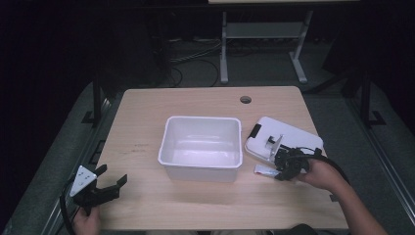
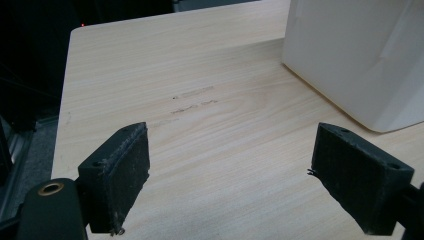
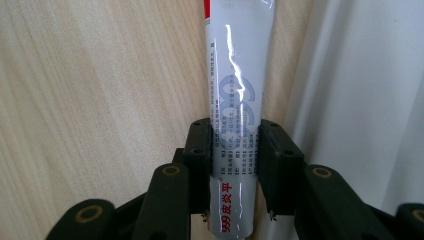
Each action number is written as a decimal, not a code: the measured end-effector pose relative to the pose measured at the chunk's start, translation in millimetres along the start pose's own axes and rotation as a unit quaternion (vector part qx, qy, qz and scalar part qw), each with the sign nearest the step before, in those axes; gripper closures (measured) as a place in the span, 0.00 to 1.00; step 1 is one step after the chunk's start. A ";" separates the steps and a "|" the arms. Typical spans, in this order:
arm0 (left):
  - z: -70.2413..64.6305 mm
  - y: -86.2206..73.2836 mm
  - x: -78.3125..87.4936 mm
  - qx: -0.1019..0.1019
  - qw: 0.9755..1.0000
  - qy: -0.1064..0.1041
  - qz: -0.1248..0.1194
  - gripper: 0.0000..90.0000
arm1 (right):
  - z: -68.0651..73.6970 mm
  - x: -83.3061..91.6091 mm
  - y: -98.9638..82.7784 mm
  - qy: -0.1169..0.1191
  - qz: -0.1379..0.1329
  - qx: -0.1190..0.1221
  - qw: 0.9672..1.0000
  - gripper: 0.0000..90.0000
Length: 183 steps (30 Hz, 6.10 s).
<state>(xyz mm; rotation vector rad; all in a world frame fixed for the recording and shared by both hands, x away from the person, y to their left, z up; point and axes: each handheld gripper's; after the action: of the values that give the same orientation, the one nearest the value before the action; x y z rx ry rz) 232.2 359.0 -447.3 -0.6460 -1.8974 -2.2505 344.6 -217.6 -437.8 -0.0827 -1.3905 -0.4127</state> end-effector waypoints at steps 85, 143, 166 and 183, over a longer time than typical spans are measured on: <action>0.6 -0.3 -1.5 -0.003 1.000 0.001 0.003 0.17 | 32.9 123.7 34.3 -0.042 -0.042 0.047 0.997 0.77; 4.7 -0.1 0.3 0.005 1.000 0.001 -0.006 0.17 | 60.3 126.1 126.5 -0.018 -0.032 0.113 0.993 0.77; 6.6 -1.0 -0.8 0.007 1.000 0.000 -0.004 0.17 | 68.0 119.6 149.4 -0.015 -0.023 0.125 0.992 0.77; 7.3 -1.3 -0.8 0.007 1.000 -0.001 -0.004 0.17 | 75.8 111.7 171.3 -0.005 -0.027 0.140 0.990 0.77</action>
<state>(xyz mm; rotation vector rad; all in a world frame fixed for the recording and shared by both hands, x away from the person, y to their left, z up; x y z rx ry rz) 234.2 366.2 -447.9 -0.6390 -1.9181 -2.2404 343.6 -62.6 -284.3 0.1821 -1.4508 -0.2588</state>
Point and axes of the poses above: each handheld gripper's, and its own axes: x roughly backward along the jaws, y roughly out of its top, z roughly to its left, and after that the axes turned 12 degrees about y, right-handed
